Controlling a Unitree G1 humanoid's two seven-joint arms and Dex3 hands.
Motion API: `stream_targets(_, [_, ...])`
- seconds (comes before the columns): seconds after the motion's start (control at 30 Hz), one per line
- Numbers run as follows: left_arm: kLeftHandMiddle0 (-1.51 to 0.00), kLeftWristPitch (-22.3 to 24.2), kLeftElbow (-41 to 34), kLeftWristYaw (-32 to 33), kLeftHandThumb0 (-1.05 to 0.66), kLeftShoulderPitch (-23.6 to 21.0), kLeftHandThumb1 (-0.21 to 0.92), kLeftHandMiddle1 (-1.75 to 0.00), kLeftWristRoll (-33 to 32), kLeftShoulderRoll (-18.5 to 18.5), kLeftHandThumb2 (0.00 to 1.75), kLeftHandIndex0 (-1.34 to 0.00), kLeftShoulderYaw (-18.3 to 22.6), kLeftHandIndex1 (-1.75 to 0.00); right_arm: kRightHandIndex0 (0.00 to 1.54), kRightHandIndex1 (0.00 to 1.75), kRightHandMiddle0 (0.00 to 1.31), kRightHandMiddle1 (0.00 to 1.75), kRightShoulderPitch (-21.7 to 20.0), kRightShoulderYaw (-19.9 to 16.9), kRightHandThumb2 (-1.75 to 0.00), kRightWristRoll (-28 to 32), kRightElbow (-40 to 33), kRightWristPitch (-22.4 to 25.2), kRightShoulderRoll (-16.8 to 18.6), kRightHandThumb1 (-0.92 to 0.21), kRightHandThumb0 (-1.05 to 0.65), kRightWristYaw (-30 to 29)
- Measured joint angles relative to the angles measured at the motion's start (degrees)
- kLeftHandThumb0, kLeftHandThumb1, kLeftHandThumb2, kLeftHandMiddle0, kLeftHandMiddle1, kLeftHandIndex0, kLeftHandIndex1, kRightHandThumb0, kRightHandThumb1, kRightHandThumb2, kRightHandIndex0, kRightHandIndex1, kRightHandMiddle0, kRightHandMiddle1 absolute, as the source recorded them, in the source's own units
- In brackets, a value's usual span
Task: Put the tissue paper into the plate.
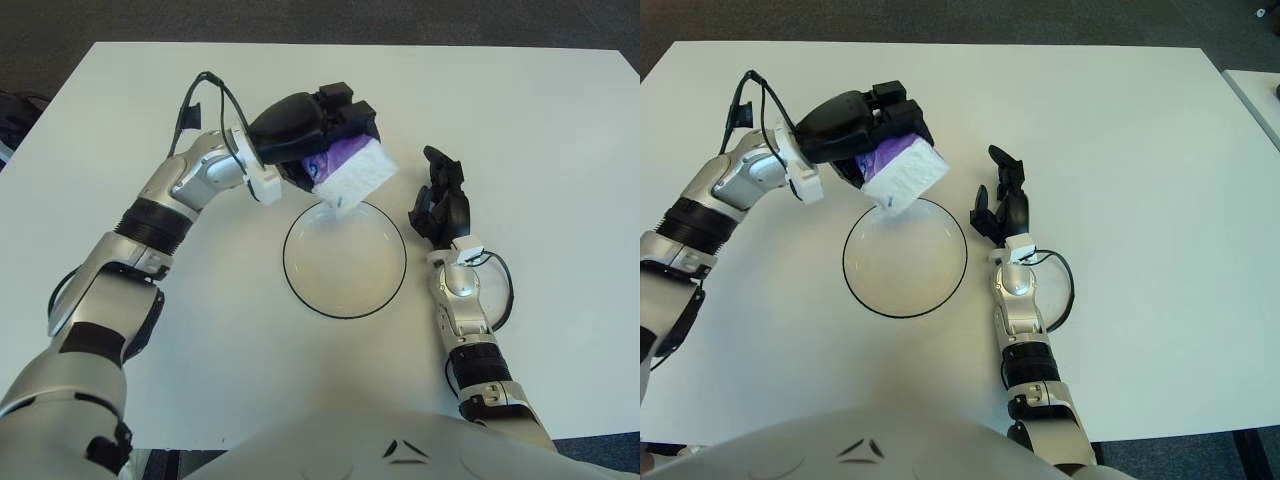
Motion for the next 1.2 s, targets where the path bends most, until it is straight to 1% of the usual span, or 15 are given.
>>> stream_targets(0.2, [-0.81, 0.11, -4.63, -2.91, 0.00, 2.28, 0.07, -1.71, -0.86, 0.87, 1.60, -0.56, 0.79, -1.75, 0.32, 0.12, 0.00, 0.80, -0.05, 0.03, -0.86, -0.04, 0.09, 0.00, 0.00, -0.92, -0.67, -0.15])
stream_targets(0.4, [-0.79, 1.72, -8.63, -7.82, 0.00, 4.64, 0.07, -1.74, -4.31, 1.83, 1.60, -0.56, 1.00, -1.75, 0.32, 0.13, 0.00, 0.86, -0.08, 0.17, -0.86, -0.16, 0.16, 0.01, -0.04, -0.92, -0.70, -0.64])
stream_targets(0.5, [-0.81, 2.70, -10.34, -9.69, 0.00, 5.96, 0.05, -1.74, -5.86, 1.90, 1.63, -0.58, 1.24, -1.75, 0.32, 0.13, 0.00, 0.87, -0.13, 0.28, -0.86, -0.17, 0.21, 0.02, -0.07, -0.92, -0.71, -0.72])
stream_targets(0.53, [-0.83, 3.08, -11.03, -10.13, 0.00, 6.49, 0.02, -1.75, -6.37, 1.95, 1.66, -0.60, 1.39, -1.75, 0.32, 0.13, 0.00, 0.88, -0.20, 0.32, -0.85, -0.18, 0.27, 0.02, -0.08, -0.92, -0.72, -0.79])
stream_targets(0.67, [-0.87, 4.89, -14.31, -11.34, 0.00, 9.43, -0.03, -1.75, -8.89, 2.00, 1.72, -0.64, 1.81, -1.75, 0.31, 0.14, 0.00, 0.91, -0.50, 0.55, -0.83, -0.29, 0.59, 0.05, -0.16, -0.92, -0.73, -1.25])
stream_targets(0.83, [-0.88, 7.13, -17.69, -13.44, 0.00, 12.25, -0.04, -1.75, -10.69, 2.04, 1.73, -0.64, 1.85, -1.74, 0.31, 0.14, 0.00, 0.93, -1.20, 0.88, -0.81, -0.41, 1.41, 0.09, -0.40, -0.92, -0.74, -1.95])
stream_targets(1.2, [-0.87, 10.10, -21.33, -18.88, 0.00, 12.69, -0.02, -1.75, -11.76, 2.78, 1.70, -0.64, 2.23, -1.72, 0.31, 0.15, 0.00, 0.90, -2.22, 1.27, -0.80, -1.32, 2.50, 0.41, -0.58, -0.92, -0.73, -3.12])
